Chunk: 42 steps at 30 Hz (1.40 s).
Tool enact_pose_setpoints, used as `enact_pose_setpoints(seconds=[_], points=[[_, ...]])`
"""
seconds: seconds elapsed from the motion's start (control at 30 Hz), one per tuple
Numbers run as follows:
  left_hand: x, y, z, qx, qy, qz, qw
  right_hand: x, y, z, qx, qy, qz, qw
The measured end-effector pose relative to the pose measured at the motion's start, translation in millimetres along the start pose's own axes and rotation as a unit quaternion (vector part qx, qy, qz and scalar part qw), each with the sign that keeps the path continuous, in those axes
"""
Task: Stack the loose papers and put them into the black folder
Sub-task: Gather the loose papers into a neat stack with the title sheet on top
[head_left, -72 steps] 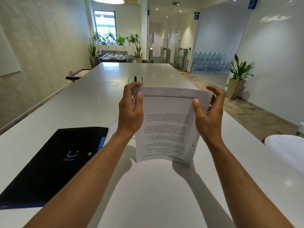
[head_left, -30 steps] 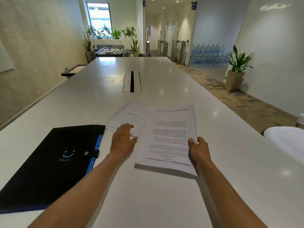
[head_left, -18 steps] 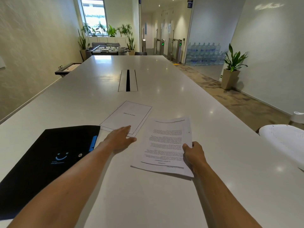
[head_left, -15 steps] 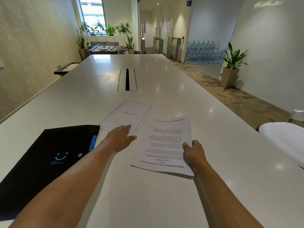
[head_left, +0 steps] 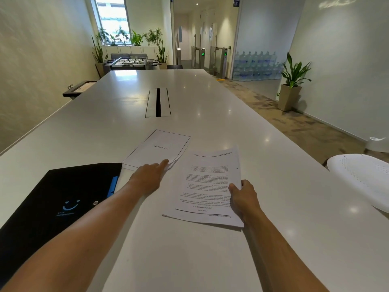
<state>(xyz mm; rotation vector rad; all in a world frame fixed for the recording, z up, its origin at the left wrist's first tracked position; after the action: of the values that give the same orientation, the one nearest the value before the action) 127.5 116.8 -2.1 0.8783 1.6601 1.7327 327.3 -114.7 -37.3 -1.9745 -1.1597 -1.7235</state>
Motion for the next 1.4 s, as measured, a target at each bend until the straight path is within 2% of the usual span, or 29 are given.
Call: enact_pose_setpoints(seconds=[0.13,0.23,0.3,0.47,0.6,0.7,0.8,0.87,1.03,1.17,1.27,1.33,1.4], points=[[12.4,5.9,0.2,-0.03,0.056,-0.072,0.995,0.6,-0.9,-1.0,0.002,-0.004,-0.008,1.0],[24.5,14.8,-5.2,-0.089,0.119,-0.158,0.976,1.1,-0.6,-0.8,-0.002,-0.004,-0.017,1.0],[22.3,21.6,-9.1,-0.125,0.126,-0.188,0.966,1.5,-1.0,-0.2,-0.001,-0.005,-0.019,1.0],[-13.6,61.7,-30.8,-0.284,0.071,-0.2,0.935,3.0,-1.5,2.5,-0.005,-0.008,-0.024,1.0],[-67.2,83.8,-54.2,-0.345,-0.027,-0.176,0.922,6.4,-1.7,4.7,-0.006,-0.002,-0.049,0.999],[-112.8,78.2,-69.4,-0.338,-0.109,-0.127,0.926,7.4,-1.8,3.6,0.001,-0.009,-0.055,0.998],[-153.2,54.4,-78.8,-0.273,-0.186,-0.105,0.938,9.6,1.8,3.4,-0.01,-0.005,-0.067,0.998],[-171.8,38.0,-79.8,-0.233,-0.208,-0.087,0.946,8.9,2.1,3.4,-0.005,-0.009,-0.026,1.0],[-185.7,17.9,-74.2,-0.197,-0.209,-0.064,0.956,9.8,1.1,-3.4,0.007,-0.069,0.098,0.993],[-187.2,17.0,-76.1,-0.191,-0.227,-0.078,0.952,8.8,0.5,-1.3,0.023,-0.043,0.056,0.997],[-183.8,14.5,-76.2,-0.154,-0.232,-0.125,0.952,8.9,-0.4,-1.4,0.036,-0.02,0.031,0.999],[-173.2,14.1,-76.4,-0.145,-0.213,-0.176,0.95,12.1,0.7,-1.4,0.036,-0.001,0.01,0.999],[-151.6,17.6,-76.2,-0.175,-0.162,-0.24,0.941,15.6,1.4,-2.0,0.035,0.029,0.009,0.999]])
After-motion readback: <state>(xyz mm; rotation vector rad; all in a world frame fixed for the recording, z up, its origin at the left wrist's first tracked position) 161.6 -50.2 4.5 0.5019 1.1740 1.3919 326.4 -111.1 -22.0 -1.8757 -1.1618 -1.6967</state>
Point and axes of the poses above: each hand's wrist, its own z-axis towards the middle knuckle, its own y-axis out of the back of the hand, x = y × z, the point moved 7 cm from there along z, towards the middle knuckle, and after that the axes turned 8 degrees about x, right-handed, at the moved point
